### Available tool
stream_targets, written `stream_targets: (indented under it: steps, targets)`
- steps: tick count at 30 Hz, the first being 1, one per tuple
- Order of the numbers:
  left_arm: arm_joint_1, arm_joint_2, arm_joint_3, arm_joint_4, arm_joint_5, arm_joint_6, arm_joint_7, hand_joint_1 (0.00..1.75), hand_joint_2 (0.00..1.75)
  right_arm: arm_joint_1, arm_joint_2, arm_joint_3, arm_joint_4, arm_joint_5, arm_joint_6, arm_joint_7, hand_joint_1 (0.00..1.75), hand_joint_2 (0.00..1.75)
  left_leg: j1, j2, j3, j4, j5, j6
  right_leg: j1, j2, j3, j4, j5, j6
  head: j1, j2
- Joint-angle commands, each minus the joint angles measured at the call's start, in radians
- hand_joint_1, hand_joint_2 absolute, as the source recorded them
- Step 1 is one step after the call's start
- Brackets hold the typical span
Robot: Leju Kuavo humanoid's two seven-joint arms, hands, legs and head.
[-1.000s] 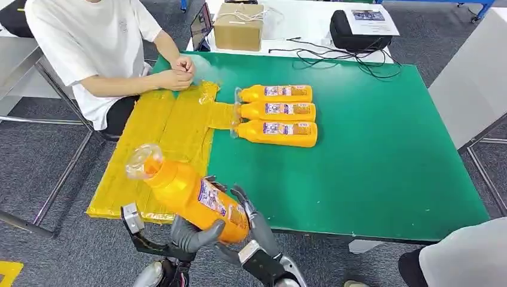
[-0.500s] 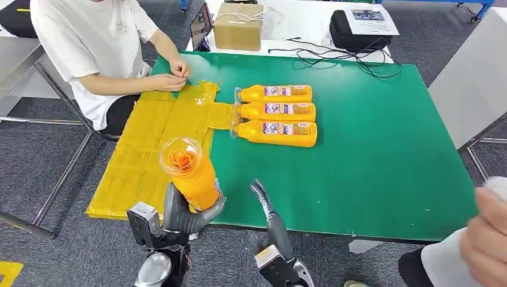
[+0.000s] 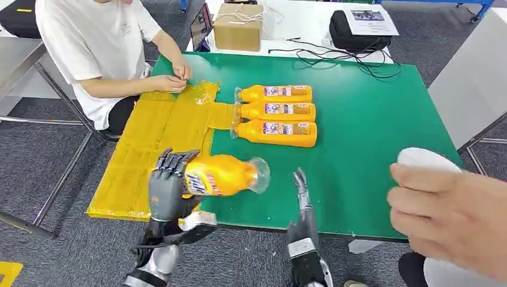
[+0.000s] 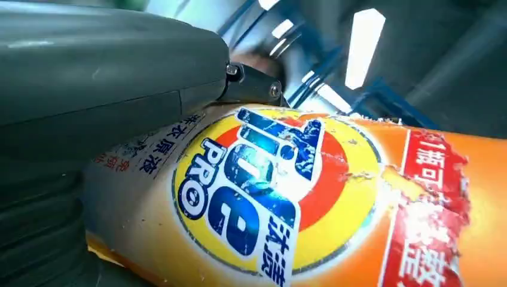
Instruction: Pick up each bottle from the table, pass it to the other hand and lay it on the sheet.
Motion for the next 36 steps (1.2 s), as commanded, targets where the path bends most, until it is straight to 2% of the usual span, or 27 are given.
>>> stream_targets:
  steps: [1, 5, 7, 11, 12, 14, 18, 19, 20, 21, 22, 23, 26, 27, 29, 33, 34, 36]
  targets:
    - [-0.354, 0.062, 0.252, 0.503, -0.545, 0.027, 0.326, 1.75, 1.75, -0.032, 0.043, -0.129, 0.031, -0.034, 0.042, -0.012, 0.00, 0.00, 0.001, -0.002, 0.002, -0.001, 0.001, -0.002, 0.001, 0.000, 0.002, 0.000, 0.000, -0.002, 0.000, 0.000]
    - [-0.454, 0.116, 0.246, 0.636, -0.622, 0.027, 0.445, 1.75, 1.75, -0.059, 0.065, -0.121, 0.091, -0.026, 0.071, -0.024, 0.00, 0.00, 0.002, -0.002, 0.003, -0.001, 0.002, -0.003, 0.002, -0.001, 0.002, 0.000, 0.002, -0.004, 0.000, 0.000]
    - [-0.488, 0.125, 0.219, 0.688, -0.667, -0.043, 0.518, 1.75, 1.75, -0.054, 0.077, -0.111, 0.082, -0.033, 0.089, -0.021, 0.00, 0.00, 0.002, 0.000, 0.003, -0.001, 0.002, -0.004, 0.002, 0.002, 0.002, 0.000, 0.002, -0.005, 0.000, 0.000]
    - [-0.488, 0.119, 0.212, 0.698, -0.675, -0.044, 0.529, 1.75, 1.75, -0.053, 0.080, -0.105, 0.080, -0.032, 0.090, -0.019, 0.00, 0.00, 0.003, -0.002, 0.003, -0.001, 0.002, -0.004, 0.002, 0.000, 0.004, 0.000, 0.001, -0.005, 0.000, 0.000]
    - [-0.497, 0.120, 0.209, 0.719, -0.675, -0.070, 0.547, 1.75, 1.75, -0.054, 0.078, -0.099, 0.083, -0.031, 0.099, -0.013, 0.00, 0.00, 0.002, 0.001, 0.001, 0.000, 0.002, -0.003, 0.002, 0.003, 0.001, 0.000, 0.002, -0.004, 0.000, 0.000]
    - [-0.514, 0.120, 0.213, 0.758, -0.659, -0.106, 0.563, 1.75, 1.75, -0.060, 0.076, -0.087, 0.098, -0.025, 0.106, -0.012, 0.00, 0.00, 0.003, -0.001, 0.003, -0.001, 0.002, -0.003, 0.002, 0.001, 0.003, 0.000, 0.001, -0.005, 0.000, 0.000]
    - [-0.529, 0.109, 0.293, 0.833, -0.465, -0.273, 0.467, 1.75, 1.75, -0.074, 0.082, -0.100, 0.139, -0.021, 0.079, -0.025, 0.00, 0.00, 0.003, 0.000, 0.004, 0.000, 0.001, -0.004, 0.002, 0.003, 0.004, 0.000, 0.001, -0.005, 0.000, 0.000]
    - [-0.526, 0.118, 0.283, 0.861, -0.472, -0.281, 0.489, 1.41, 1.75, -0.078, 0.088, -0.107, 0.154, -0.029, 0.073, -0.028, 0.00, 0.00, 0.002, 0.000, 0.002, -0.001, 0.002, -0.003, 0.002, 0.002, 0.002, 0.000, 0.002, -0.004, 0.000, 0.000]
    - [-0.527, 0.120, 0.281, 0.878, -0.469, -0.290, 0.496, 0.94, 1.75, -0.080, 0.090, -0.110, 0.158, -0.034, 0.073, -0.030, 0.00, 0.00, 0.003, 0.000, 0.004, 0.000, 0.001, -0.004, 0.002, 0.003, 0.004, 0.000, 0.001, -0.005, 0.000, 0.000]
    - [-0.531, 0.118, 0.285, 0.890, -0.459, -0.304, 0.497, 0.84, 1.75, -0.083, 0.092, -0.111, 0.164, -0.037, 0.073, -0.031, 0.00, 0.00, 0.002, 0.000, 0.002, -0.001, 0.002, -0.003, 0.001, 0.002, 0.003, 0.000, 0.002, -0.004, 0.000, 0.000]
    - [-0.535, 0.109, 0.307, 0.895, -0.422, -0.305, 0.477, 1.22, 1.75, -0.086, 0.093, -0.113, 0.170, -0.039, 0.070, -0.033, 0.00, 0.00, 0.002, 0.001, 0.005, -0.001, 0.001, -0.004, 0.002, 0.003, 0.005, -0.001, 0.001, -0.005, 0.000, 0.000]
    - [-0.537, 0.109, 0.296, 0.898, -0.431, -0.307, 0.475, 1.34, 1.75, -0.086, 0.094, -0.115, 0.170, -0.041, 0.067, -0.033, 0.00, 0.00, 0.002, 0.001, 0.002, 0.000, 0.002, -0.003, 0.002, 0.003, 0.002, 0.000, 0.002, -0.004, 0.000, 0.000]
    - [-0.542, 0.105, 0.293, 0.897, -0.432, -0.309, 0.482, 1.34, 1.75, -0.084, 0.094, -0.115, 0.169, -0.042, 0.065, -0.033, 0.00, 0.00, 0.002, -0.001, 0.002, -0.001, 0.003, -0.003, 0.001, 0.001, 0.002, 0.000, 0.002, -0.004, 0.000, 0.000]
    - [-0.542, 0.105, 0.283, 0.895, -0.438, -0.318, 0.485, 1.43, 1.75, -0.081, 0.094, -0.115, 0.165, -0.044, 0.065, -0.033, 0.00, 0.00, 0.002, 0.000, 0.003, -0.001, 0.002, -0.003, 0.002, 0.001, 0.003, 0.000, 0.002, -0.004, 0.000, 0.000]
    - [-0.539, 0.100, 0.272, 0.890, -0.422, -0.397, 0.495, 1.41, 1.75, -0.072, 0.093, -0.120, 0.152, -0.054, 0.061, -0.033, 0.00, 0.00, 0.002, 0.000, 0.004, -0.001, 0.002, -0.004, 0.001, 0.002, 0.004, 0.000, 0.002, -0.005, 0.000, 0.000]
    - [-0.538, 0.104, 0.251, 0.895, -0.430, -0.425, 0.504, 1.40, 1.75, -0.073, 0.094, -0.128, 0.152, -0.063, 0.063, -0.032, 0.00, 0.00, 0.002, -0.001, 0.005, -0.001, 0.003, -0.003, 0.001, 0.001, 0.005, -0.001, 0.001, -0.004, 0.000, 0.000]
    - [-0.540, 0.106, 0.247, 0.900, -0.429, -0.448, 0.510, 1.48, 1.75, -0.074, 0.095, -0.128, 0.155, -0.063, 0.065, -0.032, 0.00, 0.00, 0.001, -0.001, 0.006, -0.002, 0.003, -0.003, 0.001, 0.001, 0.006, -0.001, 0.001, -0.004, 0.000, 0.000]
    - [-0.543, 0.112, 0.231, 0.907, -0.427, -0.488, 0.510, 1.45, 1.75, -0.075, 0.095, -0.134, 0.159, -0.067, 0.065, -0.031, 0.00, 0.00, 0.001, 0.000, 0.008, -0.001, 0.003, -0.003, 0.001, 0.002, 0.008, -0.001, 0.002, -0.004, 0.000, 0.000]
